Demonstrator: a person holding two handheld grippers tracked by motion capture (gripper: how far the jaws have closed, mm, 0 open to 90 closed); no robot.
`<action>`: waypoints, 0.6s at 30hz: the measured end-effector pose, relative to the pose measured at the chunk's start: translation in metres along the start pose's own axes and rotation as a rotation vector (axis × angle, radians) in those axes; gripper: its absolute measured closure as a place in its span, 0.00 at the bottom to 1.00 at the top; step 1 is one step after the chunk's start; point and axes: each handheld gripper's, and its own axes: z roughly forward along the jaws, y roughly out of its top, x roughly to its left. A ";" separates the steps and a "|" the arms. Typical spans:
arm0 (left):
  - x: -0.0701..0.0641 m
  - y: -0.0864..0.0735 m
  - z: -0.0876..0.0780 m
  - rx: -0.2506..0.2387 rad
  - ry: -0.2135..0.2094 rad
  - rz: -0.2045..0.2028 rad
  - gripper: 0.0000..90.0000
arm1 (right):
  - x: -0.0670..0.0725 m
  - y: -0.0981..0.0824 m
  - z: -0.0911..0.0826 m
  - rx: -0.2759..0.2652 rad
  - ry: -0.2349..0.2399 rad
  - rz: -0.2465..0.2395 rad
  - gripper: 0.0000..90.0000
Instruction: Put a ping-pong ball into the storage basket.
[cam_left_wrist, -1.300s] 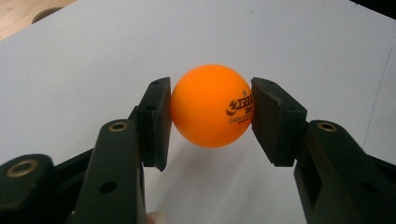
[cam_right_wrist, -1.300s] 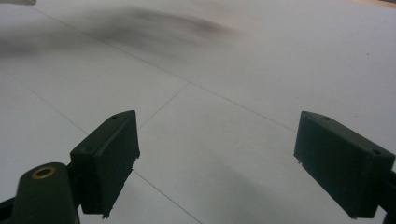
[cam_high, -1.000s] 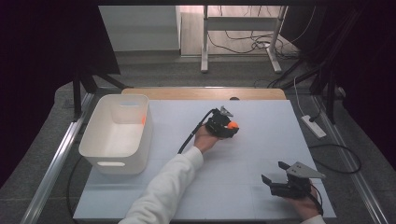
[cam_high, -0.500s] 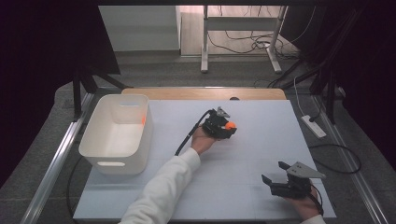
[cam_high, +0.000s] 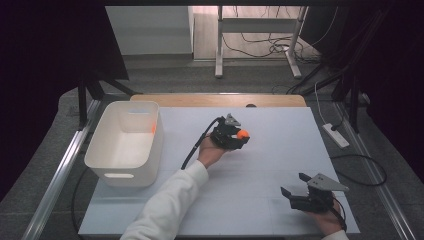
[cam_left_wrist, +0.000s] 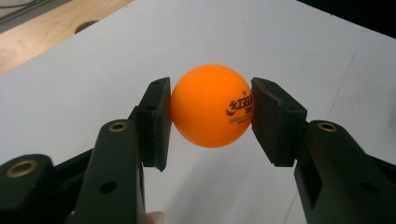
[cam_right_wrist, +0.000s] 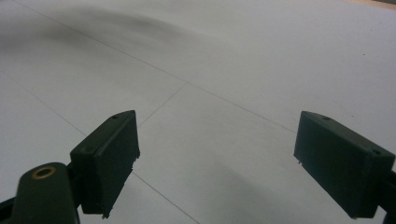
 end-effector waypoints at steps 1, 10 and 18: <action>0.000 0.000 -0.002 -0.001 0.001 0.001 0.56 | 0.000 0.000 0.000 0.001 0.000 0.000 0.15; -0.003 -0.001 -0.027 -0.044 0.019 0.012 0.56 | 0.001 0.000 0.000 0.002 -0.002 -0.002 0.15; -0.008 -0.001 -0.044 -0.078 0.023 0.023 0.56 | 0.002 0.001 0.001 0.005 -0.004 -0.008 0.15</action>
